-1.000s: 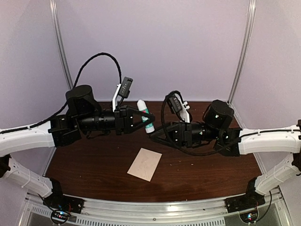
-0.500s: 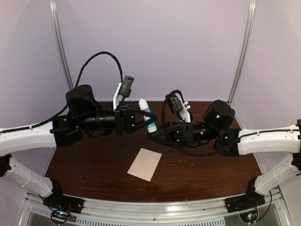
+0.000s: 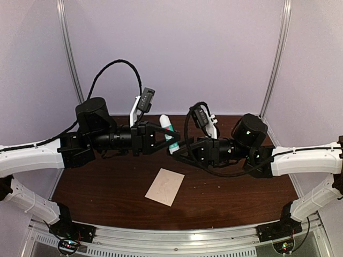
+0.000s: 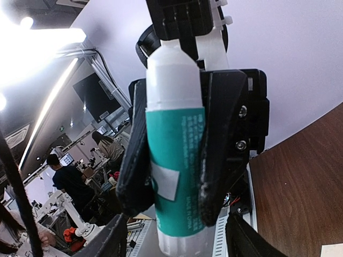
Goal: Place the letter into the envelope and seal it
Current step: Screw the solid glue into position.
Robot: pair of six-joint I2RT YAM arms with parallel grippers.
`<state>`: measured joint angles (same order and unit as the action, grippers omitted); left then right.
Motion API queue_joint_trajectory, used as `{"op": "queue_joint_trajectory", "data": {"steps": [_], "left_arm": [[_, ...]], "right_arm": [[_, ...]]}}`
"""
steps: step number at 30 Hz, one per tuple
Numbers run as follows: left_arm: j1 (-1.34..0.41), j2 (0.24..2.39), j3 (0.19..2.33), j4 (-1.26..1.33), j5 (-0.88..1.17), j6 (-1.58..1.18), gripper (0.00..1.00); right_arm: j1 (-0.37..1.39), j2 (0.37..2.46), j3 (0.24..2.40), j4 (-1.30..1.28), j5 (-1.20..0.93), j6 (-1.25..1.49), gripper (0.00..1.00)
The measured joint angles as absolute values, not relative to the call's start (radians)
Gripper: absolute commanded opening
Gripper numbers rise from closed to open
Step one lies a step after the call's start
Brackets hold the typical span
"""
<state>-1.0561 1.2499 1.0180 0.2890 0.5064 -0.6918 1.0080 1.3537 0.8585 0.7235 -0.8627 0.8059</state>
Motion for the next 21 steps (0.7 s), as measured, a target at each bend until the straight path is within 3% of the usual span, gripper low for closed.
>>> {"op": "queue_joint_trajectory", "data": {"steps": [5, 12, 21], "left_arm": [[-1.062, 1.250, 1.018, 0.289, 0.509, -0.694, 0.03], [-1.066, 1.250, 1.018, 0.299, 0.511, -0.706, 0.03], [-1.070, 1.240, 1.018, 0.247, 0.420, -0.705, 0.02]], "right_arm": [[1.008, 1.346, 0.857, 0.732, -0.855, 0.809, 0.43], [1.008, 1.345, 0.857, 0.748, -0.860, 0.818, 0.13], [1.007, 1.327, 0.862, 0.659, -0.792, 0.745, 0.05]]}}
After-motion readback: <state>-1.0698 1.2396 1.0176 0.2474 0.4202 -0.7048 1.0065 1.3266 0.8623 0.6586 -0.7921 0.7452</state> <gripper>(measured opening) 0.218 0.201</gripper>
